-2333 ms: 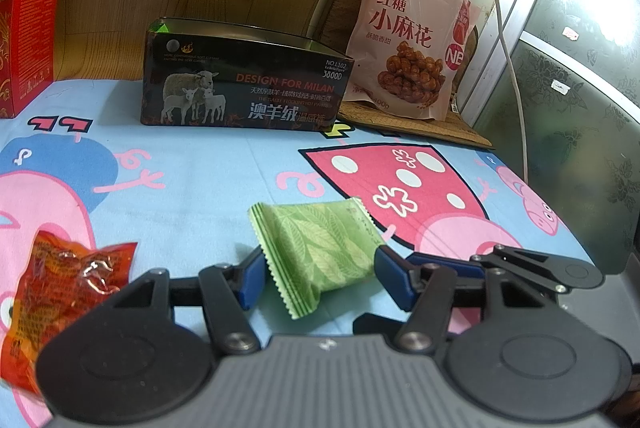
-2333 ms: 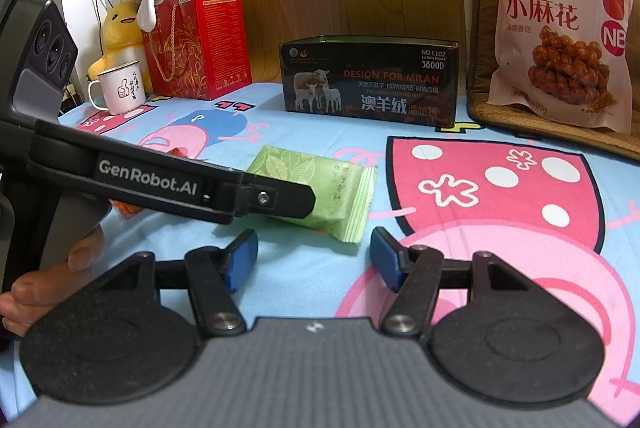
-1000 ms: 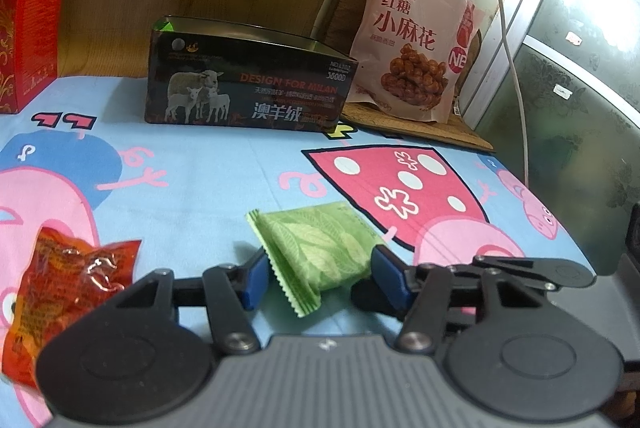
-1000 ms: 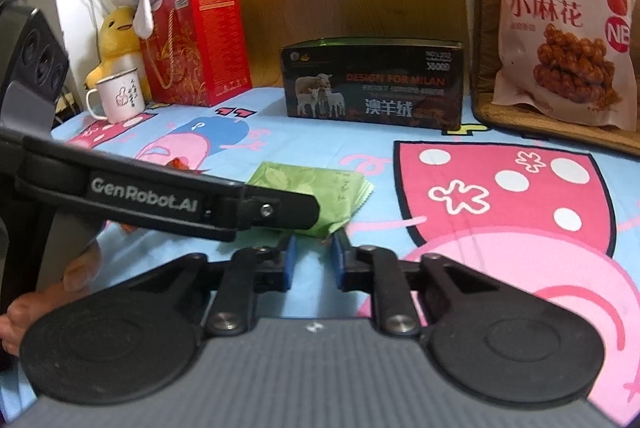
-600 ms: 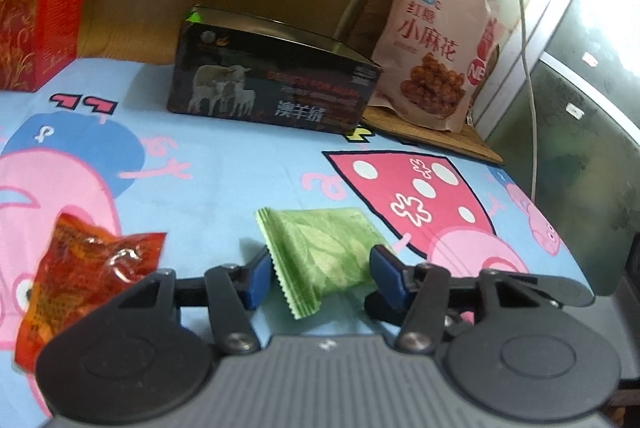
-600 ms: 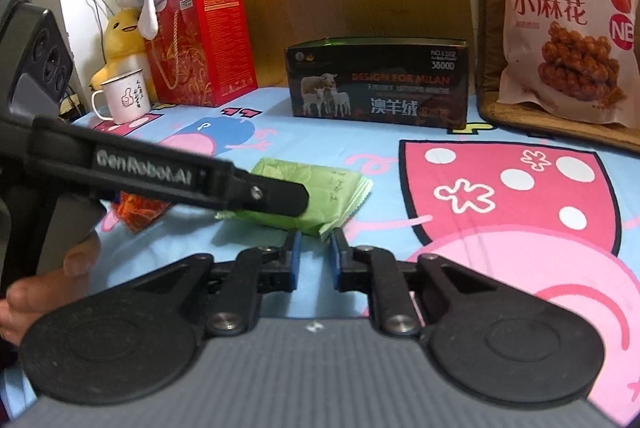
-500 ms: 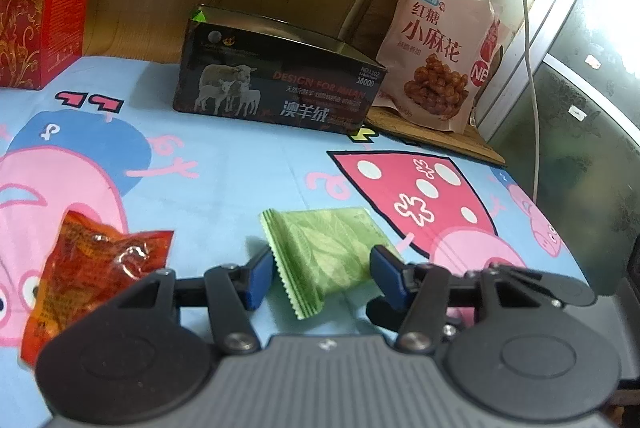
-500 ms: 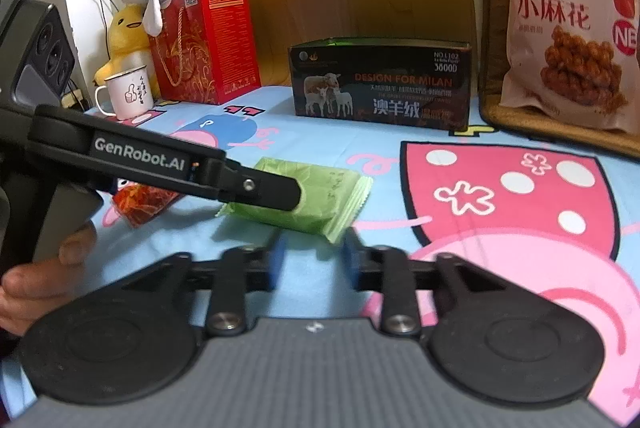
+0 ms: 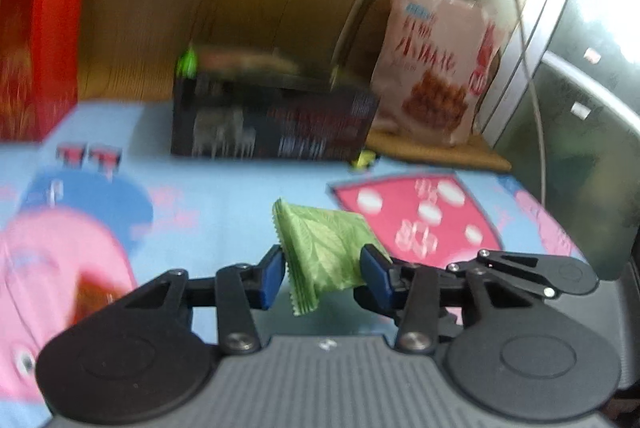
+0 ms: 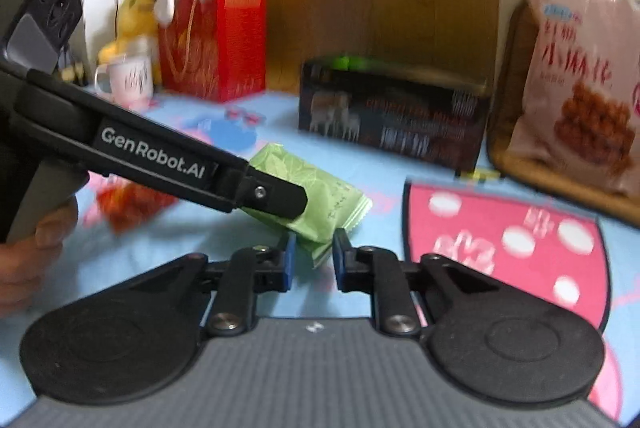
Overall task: Organize snacks
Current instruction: 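Lift the pale green leaf-print packet with the left gripper and drop it into the tin box, then grasp the orange translucent snack packet with the right gripper, then carry the orange packet over the tin box and open the right gripper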
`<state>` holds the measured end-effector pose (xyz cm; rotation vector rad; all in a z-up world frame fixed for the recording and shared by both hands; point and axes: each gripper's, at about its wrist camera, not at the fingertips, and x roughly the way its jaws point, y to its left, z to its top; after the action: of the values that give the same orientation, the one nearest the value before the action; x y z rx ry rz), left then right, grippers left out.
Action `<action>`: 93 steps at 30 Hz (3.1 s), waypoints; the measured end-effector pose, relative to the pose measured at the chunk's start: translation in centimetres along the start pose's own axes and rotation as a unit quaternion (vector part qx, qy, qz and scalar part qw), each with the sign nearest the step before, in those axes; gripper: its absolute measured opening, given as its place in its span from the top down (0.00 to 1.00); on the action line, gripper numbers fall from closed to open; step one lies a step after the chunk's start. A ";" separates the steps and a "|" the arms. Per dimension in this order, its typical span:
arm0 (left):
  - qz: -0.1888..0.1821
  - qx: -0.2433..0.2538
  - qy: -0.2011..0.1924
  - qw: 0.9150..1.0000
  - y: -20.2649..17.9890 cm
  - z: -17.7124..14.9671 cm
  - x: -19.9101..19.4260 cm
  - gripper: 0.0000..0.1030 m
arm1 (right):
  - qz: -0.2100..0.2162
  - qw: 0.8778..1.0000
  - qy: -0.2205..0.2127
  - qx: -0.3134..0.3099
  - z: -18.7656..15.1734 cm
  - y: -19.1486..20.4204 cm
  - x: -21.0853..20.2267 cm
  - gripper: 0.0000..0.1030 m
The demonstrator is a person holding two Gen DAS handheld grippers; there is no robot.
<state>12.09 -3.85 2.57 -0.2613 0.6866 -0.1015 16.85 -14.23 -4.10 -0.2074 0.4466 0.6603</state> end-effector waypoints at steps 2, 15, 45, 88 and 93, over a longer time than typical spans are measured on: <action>0.002 0.016 -0.022 1.000 -0.4 2.0 -0.3 0.59 | -0.008 1.000 -0.029 -0.004 1.4 -0.6 -0.2 0.79; 0.123 0.033 -0.045 0.991 2.5 13.7 10.5 0.34 | -0.060 0.996 -0.066 0.004 10.3 -7.1 9.5 0.71; 0.075 -0.136 -0.026 0.988 10.9 -5.5 -7.3 0.47 | 0.234 0.948 0.078 0.200 1.8 1.7 7.4 0.59; 0.026 -0.146 -0.030 0.988 11.1 -6.1 -7.5 0.45 | 0.242 0.906 0.092 0.334 1.1 0.3 6.0 0.96; 0.008 -0.189 -0.028 0.982 12.4 -6.3 -8.4 0.39 | 0.236 0.896 0.072 0.369 1.0 -1.9 4.9 0.96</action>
<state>1.75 8.25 -0.30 -0.6207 0.6484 0.0538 21.77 -12.71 -5.38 0.5993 0.8745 0.9035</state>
